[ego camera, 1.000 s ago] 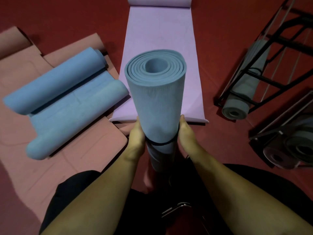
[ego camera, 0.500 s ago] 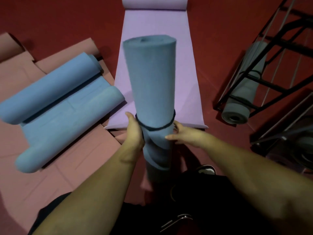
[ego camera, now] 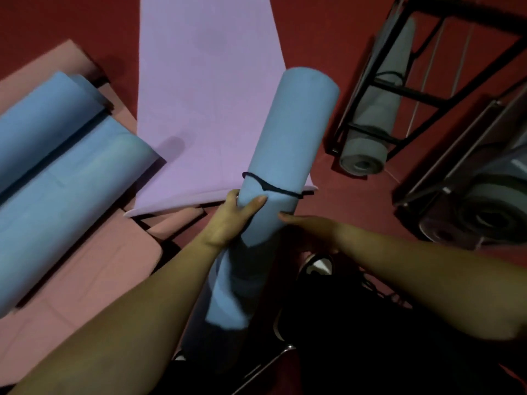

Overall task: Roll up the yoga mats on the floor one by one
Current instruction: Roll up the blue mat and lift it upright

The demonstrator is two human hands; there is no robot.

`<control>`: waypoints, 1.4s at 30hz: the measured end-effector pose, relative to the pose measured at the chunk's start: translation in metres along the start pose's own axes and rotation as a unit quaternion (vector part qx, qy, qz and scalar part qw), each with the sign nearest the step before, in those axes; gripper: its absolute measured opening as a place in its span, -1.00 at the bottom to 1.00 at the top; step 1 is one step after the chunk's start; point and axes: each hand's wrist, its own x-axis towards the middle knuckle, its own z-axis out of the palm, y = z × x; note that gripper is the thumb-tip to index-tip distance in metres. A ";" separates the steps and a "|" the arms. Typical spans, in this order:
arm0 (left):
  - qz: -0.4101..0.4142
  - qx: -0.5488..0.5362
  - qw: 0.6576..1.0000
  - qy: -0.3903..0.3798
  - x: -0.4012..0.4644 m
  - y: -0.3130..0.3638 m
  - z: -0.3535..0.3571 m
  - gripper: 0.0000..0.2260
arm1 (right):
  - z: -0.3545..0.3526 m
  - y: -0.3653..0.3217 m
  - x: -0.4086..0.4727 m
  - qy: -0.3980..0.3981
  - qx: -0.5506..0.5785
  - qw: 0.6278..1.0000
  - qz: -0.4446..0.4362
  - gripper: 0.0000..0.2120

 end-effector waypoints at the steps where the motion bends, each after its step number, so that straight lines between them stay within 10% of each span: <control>1: -0.006 -0.001 1.000 -0.004 0.003 -0.003 0.008 -0.41 | -0.003 0.008 -0.001 0.007 0.029 1.000 -0.001 -0.36; 13: 0.005 0.051 0.994 -0.098 0.023 0.008 0.081 -0.23 | -0.048 0.074 -0.011 0.108 0.229 0.967 -0.010 -0.68; 33: 0.066 0.085 0.984 -0.143 0.033 0.033 0.118 -0.12 | -0.076 0.079 -0.008 0.217 0.386 0.891 -0.100 0.02; 42: 0.085 -0.009 0.986 -0.140 0.041 0.048 0.120 -0.14 | -0.096 0.035 -0.028 0.182 0.419 0.868 -0.194 -0.49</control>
